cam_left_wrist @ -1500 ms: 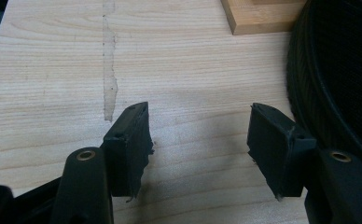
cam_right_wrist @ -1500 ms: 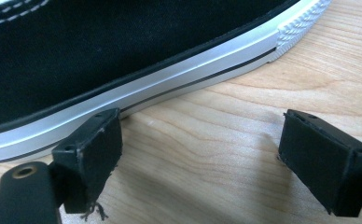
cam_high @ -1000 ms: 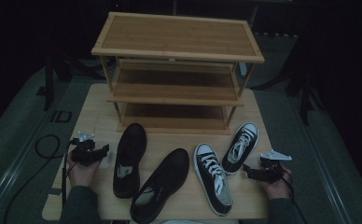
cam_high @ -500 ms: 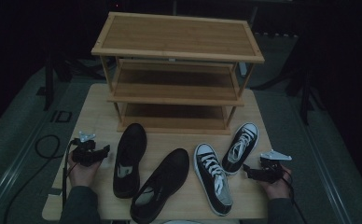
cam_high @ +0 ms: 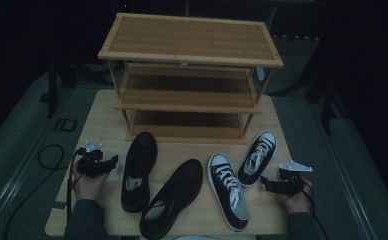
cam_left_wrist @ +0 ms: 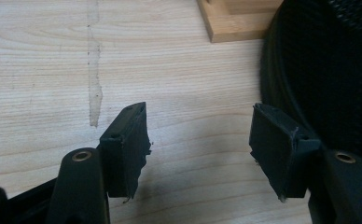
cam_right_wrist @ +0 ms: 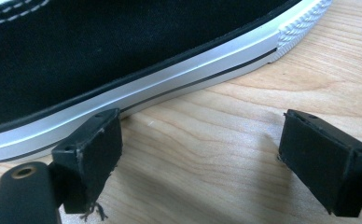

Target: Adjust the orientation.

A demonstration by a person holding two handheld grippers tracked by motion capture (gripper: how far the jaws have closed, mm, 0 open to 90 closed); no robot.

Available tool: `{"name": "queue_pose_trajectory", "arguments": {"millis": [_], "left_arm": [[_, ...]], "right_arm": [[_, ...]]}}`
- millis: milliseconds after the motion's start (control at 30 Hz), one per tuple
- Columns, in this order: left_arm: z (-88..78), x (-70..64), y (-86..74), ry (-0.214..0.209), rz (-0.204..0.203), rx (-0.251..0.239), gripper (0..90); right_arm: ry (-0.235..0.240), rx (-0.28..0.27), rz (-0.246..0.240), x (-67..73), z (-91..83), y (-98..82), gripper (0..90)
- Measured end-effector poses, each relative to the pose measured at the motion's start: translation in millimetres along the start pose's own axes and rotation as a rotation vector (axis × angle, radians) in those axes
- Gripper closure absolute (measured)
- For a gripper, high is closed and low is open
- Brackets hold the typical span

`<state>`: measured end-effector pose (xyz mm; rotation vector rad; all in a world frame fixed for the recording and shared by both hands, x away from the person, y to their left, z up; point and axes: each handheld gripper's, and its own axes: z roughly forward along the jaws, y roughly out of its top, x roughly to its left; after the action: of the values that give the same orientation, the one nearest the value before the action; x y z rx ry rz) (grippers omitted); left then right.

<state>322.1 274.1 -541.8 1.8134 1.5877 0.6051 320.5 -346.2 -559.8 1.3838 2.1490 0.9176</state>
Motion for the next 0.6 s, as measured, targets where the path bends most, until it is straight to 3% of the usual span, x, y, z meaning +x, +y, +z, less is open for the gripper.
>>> {"name": "queue_pose_trajectory", "arguments": {"millis": [300,600], "left_arm": [[-15.3,-14.3,9.8,-0.024,0.06,0.003,38.6],[-28.7,-20.8,22.1,-0.073,0.083,0.023,48.3]], "right_arm": [[0.0,0.0,-0.001,-0.1,0.0,0.0,13.0],[-0.001,-0.001,-0.001,0.0,-0.1,-0.1,13.1]]}}
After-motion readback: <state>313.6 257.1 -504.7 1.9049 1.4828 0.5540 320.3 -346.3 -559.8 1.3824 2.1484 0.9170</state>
